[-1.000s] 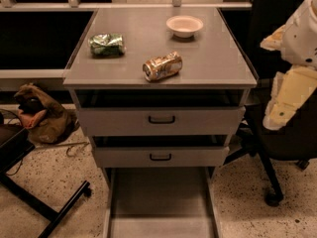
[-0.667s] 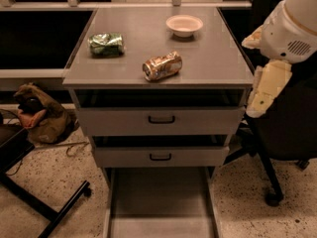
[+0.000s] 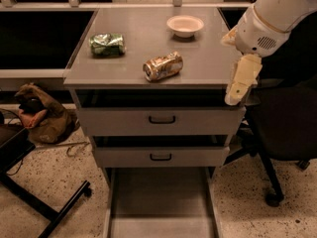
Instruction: Place orange can into bottom drawer
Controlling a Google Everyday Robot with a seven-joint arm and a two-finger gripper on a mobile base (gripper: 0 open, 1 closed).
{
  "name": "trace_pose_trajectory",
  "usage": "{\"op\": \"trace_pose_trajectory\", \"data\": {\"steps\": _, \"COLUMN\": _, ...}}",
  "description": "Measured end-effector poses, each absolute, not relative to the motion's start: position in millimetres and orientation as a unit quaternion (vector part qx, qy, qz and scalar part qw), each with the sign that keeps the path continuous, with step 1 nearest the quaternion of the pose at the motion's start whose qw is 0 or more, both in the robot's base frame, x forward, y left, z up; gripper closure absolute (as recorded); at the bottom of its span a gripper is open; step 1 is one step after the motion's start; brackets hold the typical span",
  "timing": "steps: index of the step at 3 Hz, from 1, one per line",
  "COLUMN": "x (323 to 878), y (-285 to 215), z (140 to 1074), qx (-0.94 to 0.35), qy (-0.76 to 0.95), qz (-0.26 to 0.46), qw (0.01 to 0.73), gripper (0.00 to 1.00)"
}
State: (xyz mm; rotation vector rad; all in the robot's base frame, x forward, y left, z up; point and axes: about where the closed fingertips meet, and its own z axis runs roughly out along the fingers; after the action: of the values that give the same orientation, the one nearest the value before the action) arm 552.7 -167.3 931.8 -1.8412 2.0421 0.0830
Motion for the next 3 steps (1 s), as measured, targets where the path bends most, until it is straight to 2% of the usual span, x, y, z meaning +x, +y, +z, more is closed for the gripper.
{"op": "trace_pose_trajectory", "data": {"steps": 1, "x": 563, "y": -162, "z": 929, "qx": -0.661, "qy": 0.722, "qz": 0.039, "qw": 0.201, "gripper": 0.0}}
{"op": "trace_pose_trajectory", "data": {"steps": 3, "x": 629, "y": -108, "z": 931, "qx": -0.706, "qy": 0.666, "qz": 0.073, "qw": 0.232, "gripper": 0.0}}
